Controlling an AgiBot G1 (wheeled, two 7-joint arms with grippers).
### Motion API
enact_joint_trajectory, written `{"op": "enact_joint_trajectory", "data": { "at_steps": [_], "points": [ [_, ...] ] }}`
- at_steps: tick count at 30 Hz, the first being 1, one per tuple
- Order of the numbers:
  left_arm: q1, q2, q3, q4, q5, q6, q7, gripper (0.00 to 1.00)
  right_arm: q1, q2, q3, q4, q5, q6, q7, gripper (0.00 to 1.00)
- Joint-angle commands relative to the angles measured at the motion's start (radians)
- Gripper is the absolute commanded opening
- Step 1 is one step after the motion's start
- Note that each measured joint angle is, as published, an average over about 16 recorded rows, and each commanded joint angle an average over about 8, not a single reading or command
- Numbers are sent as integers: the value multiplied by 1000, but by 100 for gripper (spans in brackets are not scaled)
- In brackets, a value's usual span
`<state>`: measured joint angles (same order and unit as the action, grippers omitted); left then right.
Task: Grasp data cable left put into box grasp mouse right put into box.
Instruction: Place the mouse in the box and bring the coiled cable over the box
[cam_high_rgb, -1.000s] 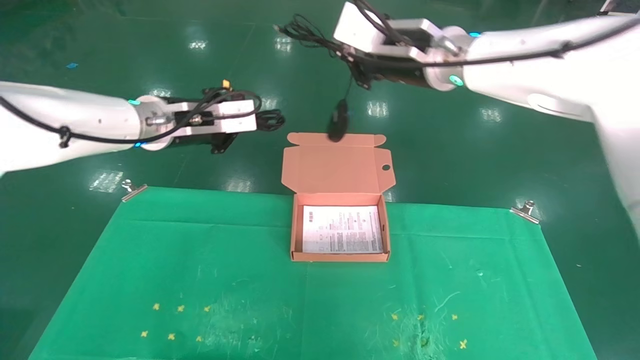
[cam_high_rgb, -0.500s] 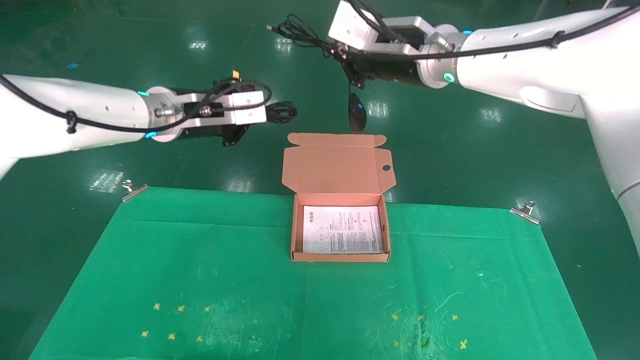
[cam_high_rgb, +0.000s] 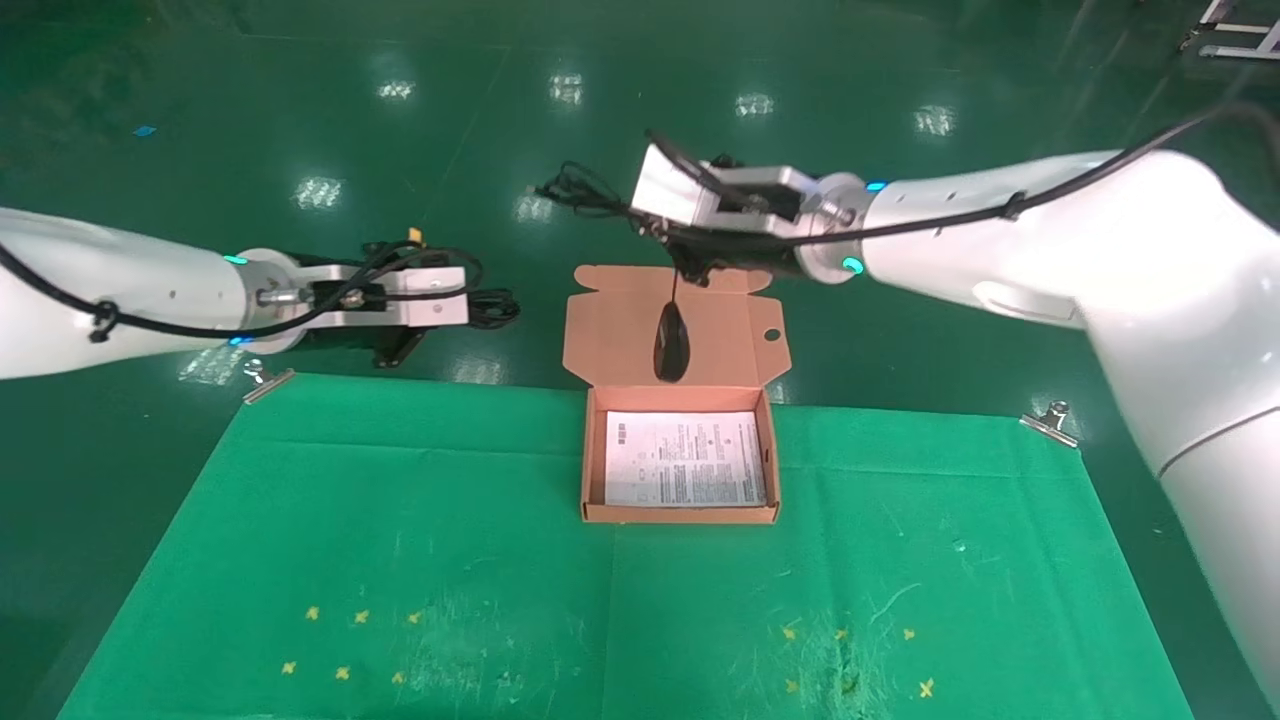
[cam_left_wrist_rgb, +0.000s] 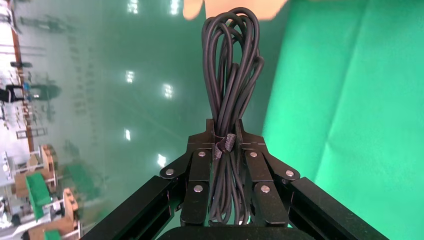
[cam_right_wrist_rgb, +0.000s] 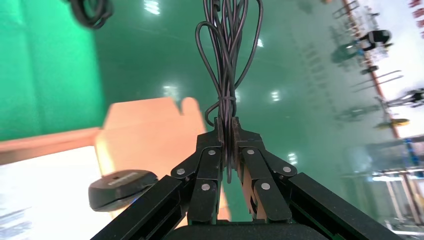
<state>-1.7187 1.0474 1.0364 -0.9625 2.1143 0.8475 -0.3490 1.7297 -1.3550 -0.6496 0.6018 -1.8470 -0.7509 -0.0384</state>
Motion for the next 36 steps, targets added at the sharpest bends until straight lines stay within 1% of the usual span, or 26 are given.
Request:
{"op": "enact_joint_trajectory", "data": {
  "at_steps": [1,8,15,19,24,29,32,33,36],
  "points": [
    [4,-16,5,-23,24,19,-35,0,-14,-3,-18,4,8,2,5,0],
    [13,-62,14,-128,96,79,-142,0,-53,-8,-118,16,38,26,62,0],
    [24,-75,16,-183,135,96,-199,0,-87,-12,-230,32,84,57,148,0],
    [27,-78,16,-196,145,100,-213,0,-99,-12,-287,28,115,83,224,0],
    [29,-79,17,-205,152,103,-222,0,-107,-11,-348,-6,144,111,344,0],
    [30,-80,17,-209,155,104,-227,0,-109,-10,-412,-39,149,132,455,0],
    [30,-80,17,-210,156,104,-228,0,-109,-9,-449,-43,141,148,496,0],
    [30,-80,17,-211,156,104,-228,0,-108,-8,-460,-41,137,153,503,8],
    [30,-81,17,-211,157,105,-229,0,-107,-6,-486,-35,131,164,514,45]
  ]
}}
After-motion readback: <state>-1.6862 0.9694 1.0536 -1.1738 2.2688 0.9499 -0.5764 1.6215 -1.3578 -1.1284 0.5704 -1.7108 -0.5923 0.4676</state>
